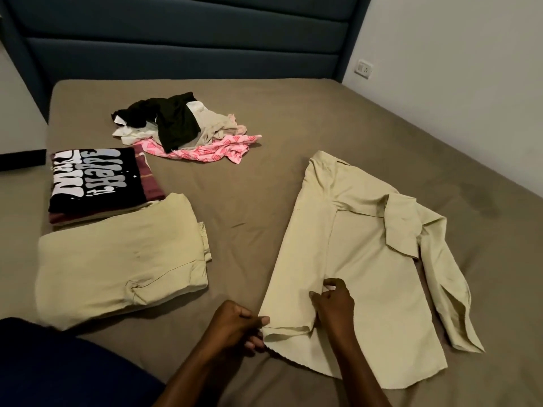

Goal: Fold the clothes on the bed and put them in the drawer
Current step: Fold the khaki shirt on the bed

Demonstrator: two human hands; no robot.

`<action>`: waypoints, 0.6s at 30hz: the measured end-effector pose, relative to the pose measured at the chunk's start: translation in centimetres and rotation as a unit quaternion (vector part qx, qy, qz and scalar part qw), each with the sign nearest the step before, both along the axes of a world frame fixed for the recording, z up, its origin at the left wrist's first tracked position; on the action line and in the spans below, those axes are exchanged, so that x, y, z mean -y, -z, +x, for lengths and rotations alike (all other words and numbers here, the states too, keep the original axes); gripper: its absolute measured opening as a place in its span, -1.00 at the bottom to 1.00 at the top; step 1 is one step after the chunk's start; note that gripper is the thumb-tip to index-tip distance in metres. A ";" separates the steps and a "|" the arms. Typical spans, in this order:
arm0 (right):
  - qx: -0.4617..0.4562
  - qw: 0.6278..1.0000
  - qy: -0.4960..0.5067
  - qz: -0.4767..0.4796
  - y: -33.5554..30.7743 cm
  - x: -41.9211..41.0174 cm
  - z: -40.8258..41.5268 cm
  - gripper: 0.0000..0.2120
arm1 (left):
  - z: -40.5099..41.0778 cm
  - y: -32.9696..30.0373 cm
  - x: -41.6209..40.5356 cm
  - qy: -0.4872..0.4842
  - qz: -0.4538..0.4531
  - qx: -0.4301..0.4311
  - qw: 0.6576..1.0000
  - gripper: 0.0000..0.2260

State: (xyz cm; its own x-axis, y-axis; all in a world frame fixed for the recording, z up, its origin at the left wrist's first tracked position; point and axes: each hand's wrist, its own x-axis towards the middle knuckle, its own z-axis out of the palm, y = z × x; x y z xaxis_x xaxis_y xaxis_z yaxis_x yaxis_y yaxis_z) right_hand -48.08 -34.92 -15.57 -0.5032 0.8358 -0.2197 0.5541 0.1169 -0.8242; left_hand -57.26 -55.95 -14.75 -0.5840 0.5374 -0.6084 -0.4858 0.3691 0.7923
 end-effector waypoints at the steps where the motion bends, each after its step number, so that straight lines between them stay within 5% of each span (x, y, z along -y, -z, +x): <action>1: -0.013 1.000 0.012 -0.011 -0.2 0.3 0.3 -0.64 | 0.3 -0.2 0.1 -0.003 0.015 -0.003 1.000 -0.59; 3: -0.042 0.997 0.047 -0.054 -0.6 1.0 0.8 -0.67 | 0.9 -0.5 0.4 -0.006 0.017 -0.051 0.999 -0.47; 5: -0.070 0.987 0.080 -0.120 -1.2 1.7 1.3 -0.69 | 1.8 -0.5 0.6 0.042 -0.063 -0.202 0.977 -0.25; 8: -0.098 0.971 0.079 -0.205 -1.7 2.8 1.5 -0.69 | 3.6 0.2 0.5 0.130 -0.185 -0.442 0.868 -0.06; 12: -0.095 0.957 0.049 -0.269 -2.2 4.4 1.5 -0.76 | 4.9 0.9 -0.4 0.143 -0.216 -0.554 0.791 -0.31; 18: -0.105 0.941 0.055 -0.317 -2.8 5.7 1.0 -0.84 | 2.8 2.2 -0.8 0.140 -0.210 -0.626 0.738 -0.47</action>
